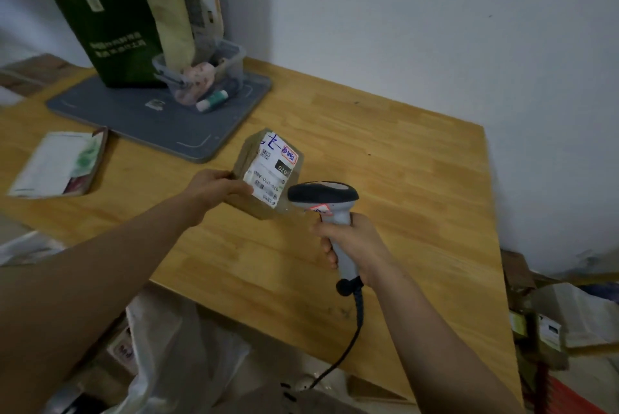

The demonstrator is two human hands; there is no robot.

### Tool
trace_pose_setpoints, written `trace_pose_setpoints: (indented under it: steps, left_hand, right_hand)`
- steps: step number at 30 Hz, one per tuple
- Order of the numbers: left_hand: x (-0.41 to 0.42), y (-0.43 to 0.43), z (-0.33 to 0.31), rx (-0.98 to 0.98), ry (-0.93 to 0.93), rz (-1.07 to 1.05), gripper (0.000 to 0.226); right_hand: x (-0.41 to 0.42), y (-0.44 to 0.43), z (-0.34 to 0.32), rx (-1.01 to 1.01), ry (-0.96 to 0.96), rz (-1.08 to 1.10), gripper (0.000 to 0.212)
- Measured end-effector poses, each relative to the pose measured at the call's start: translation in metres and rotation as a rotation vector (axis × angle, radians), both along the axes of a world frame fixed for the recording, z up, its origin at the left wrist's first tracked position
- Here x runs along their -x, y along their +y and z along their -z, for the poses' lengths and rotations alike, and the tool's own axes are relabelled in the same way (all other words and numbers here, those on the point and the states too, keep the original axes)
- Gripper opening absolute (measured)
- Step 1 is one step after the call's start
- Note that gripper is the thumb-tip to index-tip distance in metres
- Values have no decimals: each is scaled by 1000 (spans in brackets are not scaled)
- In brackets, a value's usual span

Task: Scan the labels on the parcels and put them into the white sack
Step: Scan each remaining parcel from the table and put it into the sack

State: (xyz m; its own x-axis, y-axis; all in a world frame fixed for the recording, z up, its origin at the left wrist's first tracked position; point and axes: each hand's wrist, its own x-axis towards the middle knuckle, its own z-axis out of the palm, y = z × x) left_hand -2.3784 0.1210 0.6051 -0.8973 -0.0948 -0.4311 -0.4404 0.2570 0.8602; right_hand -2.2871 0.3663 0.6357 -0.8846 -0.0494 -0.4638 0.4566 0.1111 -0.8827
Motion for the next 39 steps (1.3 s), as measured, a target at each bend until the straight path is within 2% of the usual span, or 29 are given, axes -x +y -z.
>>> trace_pose_setpoints:
  steps: [3, 5, 9, 18, 20, 24, 30, 37, 39]
  left_hand:
    - [4, -28, -14, -18, -6, -65, 18]
    - [4, -45, -21, -4, -1, -29, 23]
    - [-2, -70, -27, 17, 24, 35, 17]
    - [-6, -102, -61, 198, -152, 274, 62]
    - [-9, -107, -64, 227, -183, 293, 66]
    - [-15, -114, -60, 239, -186, 296, 54]
    - [-28, -118, -60, 235, -202, 278, 80]
    - [-36, -128, -62, 234, -202, 230, 80]
    - [-39, -130, -62, 230, -204, 225, 82]
  right_hand:
    - [-2, -12, -3, -100, 28, -83, 15]
    - [-3, -22, -5, -93, 31, -115, 14]
    - [-3, -43, -11, -91, 87, -185, 15]
    - [-11, -59, -18, -467, 351, -514, 23]
    - [-13, -65, -19, -475, 377, -541, 24]
    - [-15, -71, -23, -485, 397, -552, 26]
    - [-15, -74, -28, -481, 415, -590, 20]
    - [-14, -80, -28, -522, 434, -668, 12]
    - [-13, -83, -28, -538, 458, -686, 19]
